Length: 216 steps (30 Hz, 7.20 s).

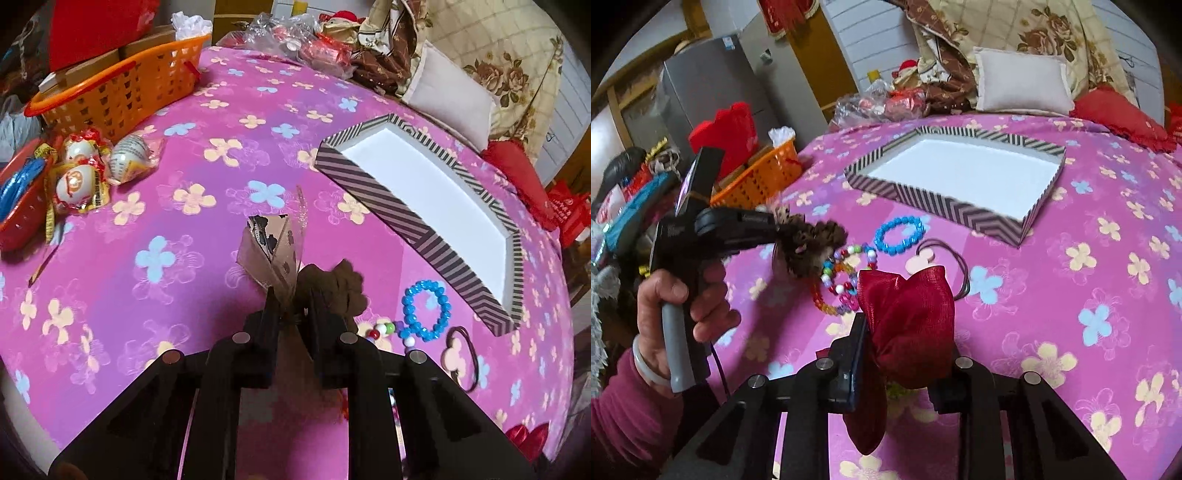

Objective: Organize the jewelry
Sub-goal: 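Carry both held bows into the striped tray and open both tools, then withdraw both tools from the tray toward the remaining bracelets, then grasp the multicolour bead bracelet with left tool while right tool grasps black scrunchie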

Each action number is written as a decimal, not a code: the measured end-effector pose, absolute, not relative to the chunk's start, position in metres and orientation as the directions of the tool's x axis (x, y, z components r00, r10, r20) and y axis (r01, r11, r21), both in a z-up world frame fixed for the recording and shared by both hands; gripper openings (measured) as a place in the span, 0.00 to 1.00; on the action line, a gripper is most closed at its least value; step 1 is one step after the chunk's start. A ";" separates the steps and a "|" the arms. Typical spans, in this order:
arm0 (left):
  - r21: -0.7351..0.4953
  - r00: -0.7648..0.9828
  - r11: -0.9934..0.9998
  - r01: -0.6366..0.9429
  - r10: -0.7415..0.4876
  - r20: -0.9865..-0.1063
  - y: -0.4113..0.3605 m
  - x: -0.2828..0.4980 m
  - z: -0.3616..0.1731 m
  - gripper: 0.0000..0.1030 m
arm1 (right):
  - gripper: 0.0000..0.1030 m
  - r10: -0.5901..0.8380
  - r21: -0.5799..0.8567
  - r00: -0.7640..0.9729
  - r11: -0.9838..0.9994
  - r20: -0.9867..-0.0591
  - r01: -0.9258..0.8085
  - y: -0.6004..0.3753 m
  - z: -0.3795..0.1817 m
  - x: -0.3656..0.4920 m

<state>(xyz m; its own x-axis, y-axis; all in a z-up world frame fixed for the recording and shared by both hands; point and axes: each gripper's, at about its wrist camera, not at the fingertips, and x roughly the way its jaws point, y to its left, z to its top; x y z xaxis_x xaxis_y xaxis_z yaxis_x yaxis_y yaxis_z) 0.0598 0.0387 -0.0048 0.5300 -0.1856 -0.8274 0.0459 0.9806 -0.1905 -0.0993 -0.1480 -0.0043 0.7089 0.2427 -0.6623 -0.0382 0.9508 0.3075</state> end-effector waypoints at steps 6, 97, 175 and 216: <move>-0.205 0.553 0.976 0.076 -0.212 -0.806 0.045 0.051 0.020 0.13 | 0.26 0.275 0.357 0.733 0.933 -0.622 -0.047 -0.160 0.013 -0.101; -0.052 0.602 0.984 0.172 -0.147 -0.785 -0.056 0.107 0.031 0.56 | 0.75 0.087 0.232 0.716 0.967 -0.693 0.107 -0.239 0.015 -0.014; -0.014 0.732 0.984 0.179 -0.143 -0.666 -0.003 -0.101 0.034 0.64 | 0.90 -0.026 0.125 0.729 0.980 -0.684 0.152 -0.171 0.036 -0.150; -0.171 0.383 0.965 0.201 -0.238 -0.892 -0.008 0.063 -0.044 0.65 | 0.90 0.090 0.137 0.627 0.990 -0.774 0.027 -0.193 -0.042 -0.118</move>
